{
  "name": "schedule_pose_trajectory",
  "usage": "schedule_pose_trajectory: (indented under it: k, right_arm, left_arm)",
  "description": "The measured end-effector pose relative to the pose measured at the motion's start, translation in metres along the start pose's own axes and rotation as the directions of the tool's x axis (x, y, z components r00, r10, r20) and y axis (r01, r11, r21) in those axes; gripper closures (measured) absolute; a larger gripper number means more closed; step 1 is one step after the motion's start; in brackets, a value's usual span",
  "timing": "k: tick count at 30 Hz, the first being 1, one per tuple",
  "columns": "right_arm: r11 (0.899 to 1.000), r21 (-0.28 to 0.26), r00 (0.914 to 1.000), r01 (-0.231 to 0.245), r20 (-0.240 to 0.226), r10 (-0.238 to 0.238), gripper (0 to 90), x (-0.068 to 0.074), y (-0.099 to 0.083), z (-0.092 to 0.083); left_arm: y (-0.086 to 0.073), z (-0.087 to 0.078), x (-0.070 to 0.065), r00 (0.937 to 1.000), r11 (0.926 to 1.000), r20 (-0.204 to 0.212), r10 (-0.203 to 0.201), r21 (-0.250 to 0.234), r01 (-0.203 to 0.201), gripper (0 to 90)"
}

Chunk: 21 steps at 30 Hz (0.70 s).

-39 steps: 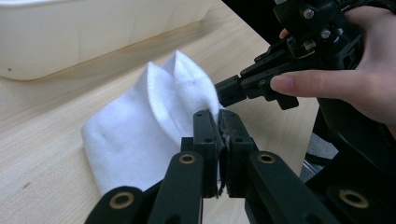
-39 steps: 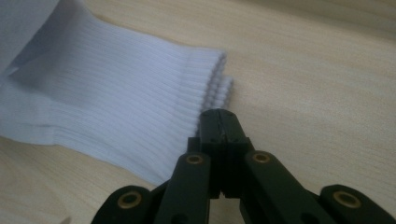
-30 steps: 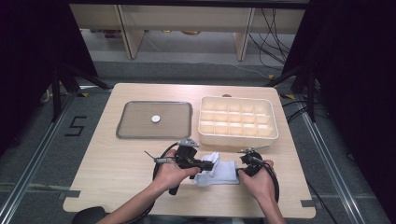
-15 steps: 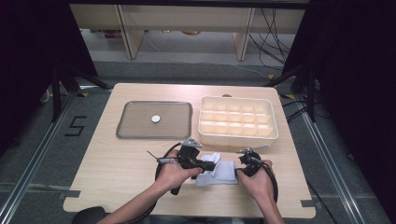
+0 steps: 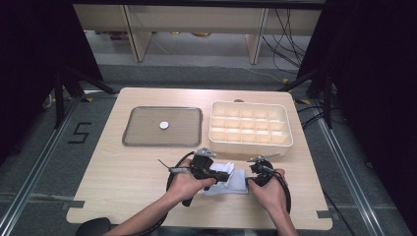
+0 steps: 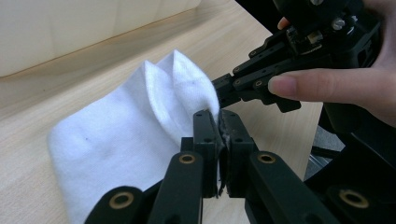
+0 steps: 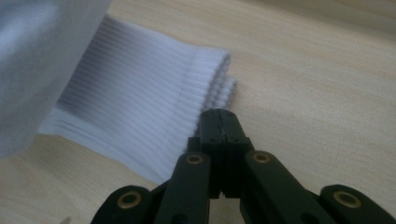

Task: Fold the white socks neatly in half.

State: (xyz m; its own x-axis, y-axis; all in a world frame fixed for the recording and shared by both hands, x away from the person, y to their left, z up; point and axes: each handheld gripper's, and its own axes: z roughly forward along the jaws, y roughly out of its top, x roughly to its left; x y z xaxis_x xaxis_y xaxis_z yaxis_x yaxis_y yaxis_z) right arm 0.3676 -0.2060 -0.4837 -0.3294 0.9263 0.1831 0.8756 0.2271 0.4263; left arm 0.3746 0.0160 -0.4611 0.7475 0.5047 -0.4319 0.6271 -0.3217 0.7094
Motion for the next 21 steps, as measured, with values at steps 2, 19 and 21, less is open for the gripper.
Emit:
schedule_pose_trajectory:
  k: [2,19,21]
  right_arm:
    - [1.000,0.004,1.0000,0.002,-0.005,-0.002,90.0,0.000,0.000,0.000]
    - [1.000,0.011,1.0000,0.000,0.007,0.000,90.0,0.005,0.001,0.002]
    - [1.000,0.015,0.9997,0.024,0.008,-0.024,90.0,0.003,0.001,0.002]
  left_arm:
    - [0.000,0.001,0.000,1.0000,1.0000,-0.001,0.001,0.004,-0.001,86.2]
    - [-0.001,0.010,0.000,1.0000,0.9998,-0.002,0.000,0.018,0.000,86.1]
    - [-0.001,0.011,-0.001,0.9999,0.9999,-0.010,0.006,0.016,-0.005,86.1]
